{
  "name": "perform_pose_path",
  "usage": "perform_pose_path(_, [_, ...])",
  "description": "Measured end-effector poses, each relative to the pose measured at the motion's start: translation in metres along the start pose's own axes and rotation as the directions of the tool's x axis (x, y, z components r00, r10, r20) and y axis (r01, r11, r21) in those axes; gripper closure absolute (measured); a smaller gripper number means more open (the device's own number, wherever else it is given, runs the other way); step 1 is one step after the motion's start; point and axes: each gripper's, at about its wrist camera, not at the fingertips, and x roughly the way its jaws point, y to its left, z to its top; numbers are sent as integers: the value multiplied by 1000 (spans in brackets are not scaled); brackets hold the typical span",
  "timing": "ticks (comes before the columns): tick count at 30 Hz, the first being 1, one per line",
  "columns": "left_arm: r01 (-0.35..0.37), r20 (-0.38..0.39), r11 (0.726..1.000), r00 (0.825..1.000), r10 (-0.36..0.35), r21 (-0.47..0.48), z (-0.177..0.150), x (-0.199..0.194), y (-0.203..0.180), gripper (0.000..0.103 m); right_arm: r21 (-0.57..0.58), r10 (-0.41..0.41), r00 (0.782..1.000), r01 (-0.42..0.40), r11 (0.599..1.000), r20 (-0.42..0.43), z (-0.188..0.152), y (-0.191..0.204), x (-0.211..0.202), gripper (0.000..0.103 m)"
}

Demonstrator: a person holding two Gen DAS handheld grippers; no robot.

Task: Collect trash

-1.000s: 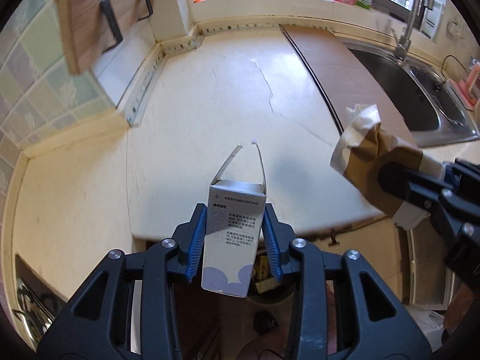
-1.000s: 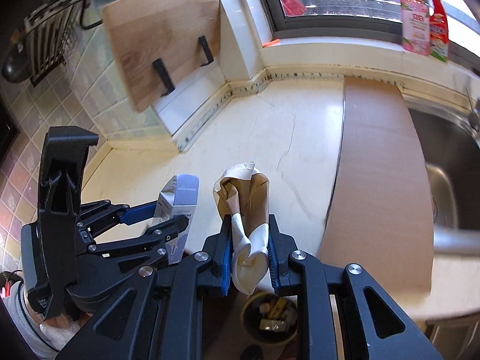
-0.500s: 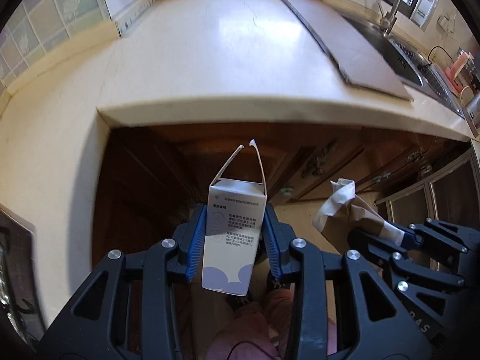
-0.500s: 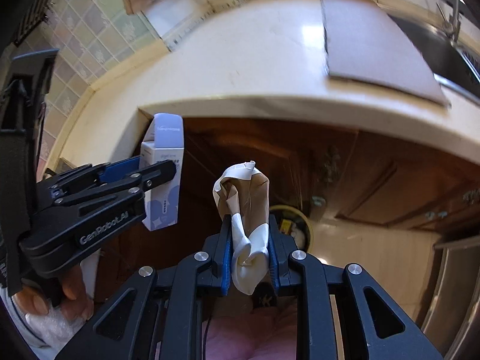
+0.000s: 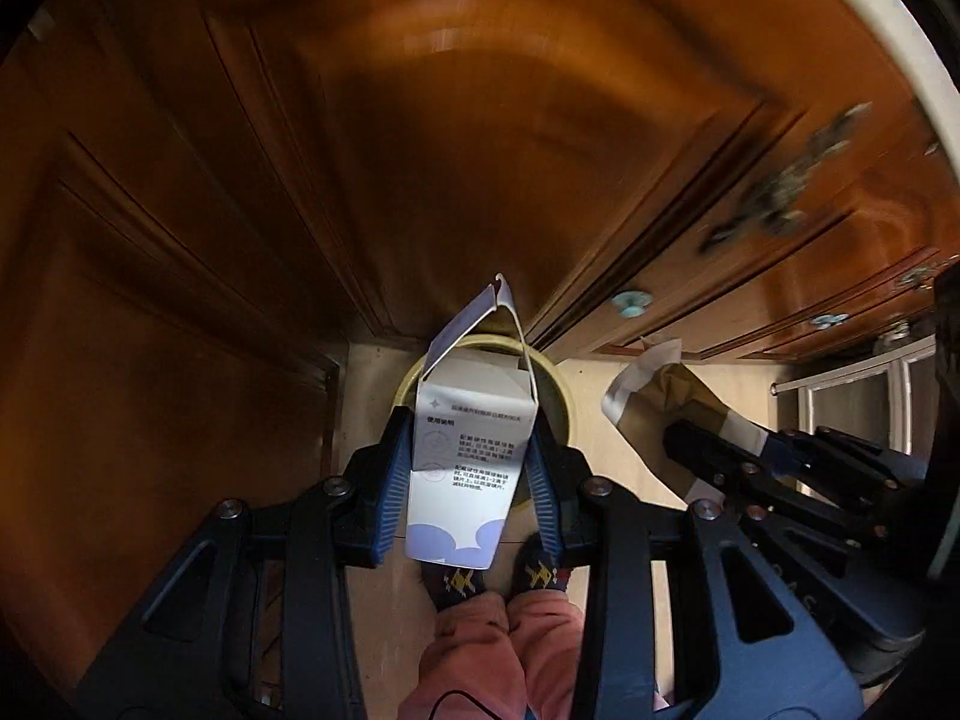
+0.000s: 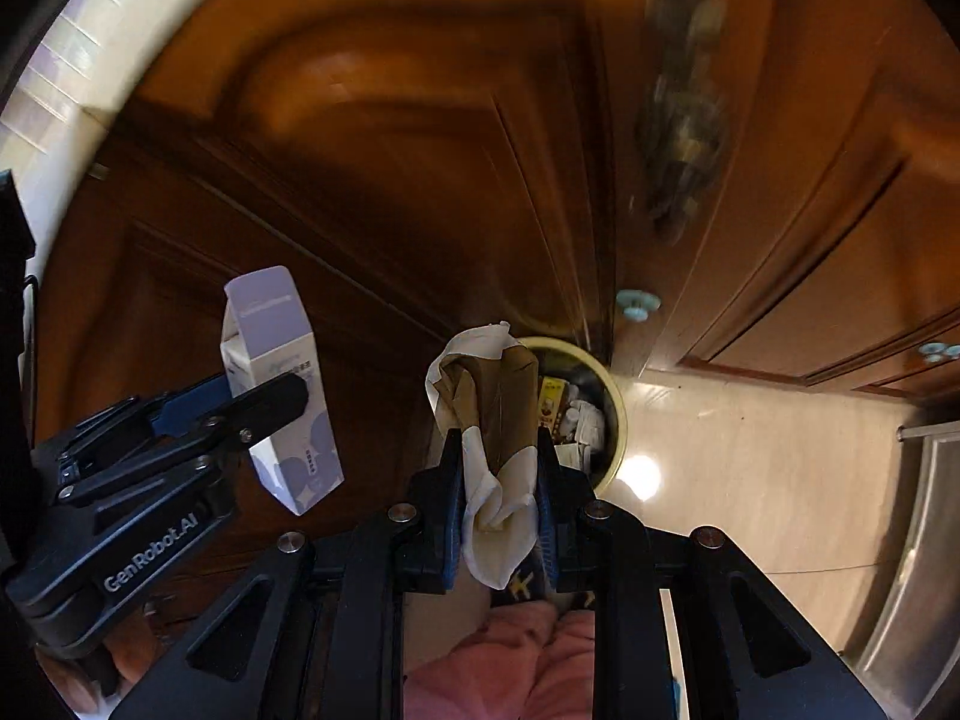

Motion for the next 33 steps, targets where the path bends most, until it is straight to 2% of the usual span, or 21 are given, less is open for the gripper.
perform_pose_path(4, [18, -13, 1000, 1000, -18, -19, -5, 43, 8, 70, -15, -6, 1000, 6, 1000, -31, 1, -9, 50, 83])
perform_pose_path(7, [0, -23, 1000, 1000, 0, -28, -7, 68, 14, 70, -19, -12, 998, 11, 1000, -54, 3, -12, 79, 83])
perform_pose_path(11, [2, -54, 999, 999, -4, -47, -8, 91, 20, 69, -13, 7, 997, -8, 1000, -71, 10, -19, 102, 81])
perform_pose_path(12, [11, -74, 999, 997, -15, -53, -9, 96, 22, 66, -10, 14, 997, -15, 1000, -75, 12, -19, 105, 81])
perform_pose_path(14, [12, -98, 998, 995, -18, -56, -10, 103, 26, 49, 2, 34, 996, -34, 999, -86, 12, -24, 109, 77])
perform_pose_path(15, [6, -95, 998, 995, -12, -54, -9, 104, 26, 38, 6, 41, 995, -41, 999, -89, 13, -26, 111, 73])
perform_pose_path(16, [4, -86, 999, 996, -9, -53, -8, 104, 27, 34, 15, 55, 995, -54, 998, -82, 13, -27, 112, 70])
perform_pose_path(17, [5, -81, 999, 997, -9, -52, -7, 104, 29, 34, 16, 59, 995, -58, 998, -78, 15, -29, 112, 65])
perform_pose_path(21, [9, -83, 998, 996, -14, -60, -2, 103, 26, 34, 4, 63, 996, -63, 998, -67, 17, -30, 111, 61])
perform_pose_path(28, [0, -77, 999, 997, -4, -53, 3, 83, 19, 34, 25, 59, 997, -58, 998, -57, 19, -35, 97, 61])
perform_pose_path(33, [10, -71, 999, 997, -13, -51, 7, 53, 12, 34, 25, 50, 998, -49, 999, -44, 19, -36, 60, 61])
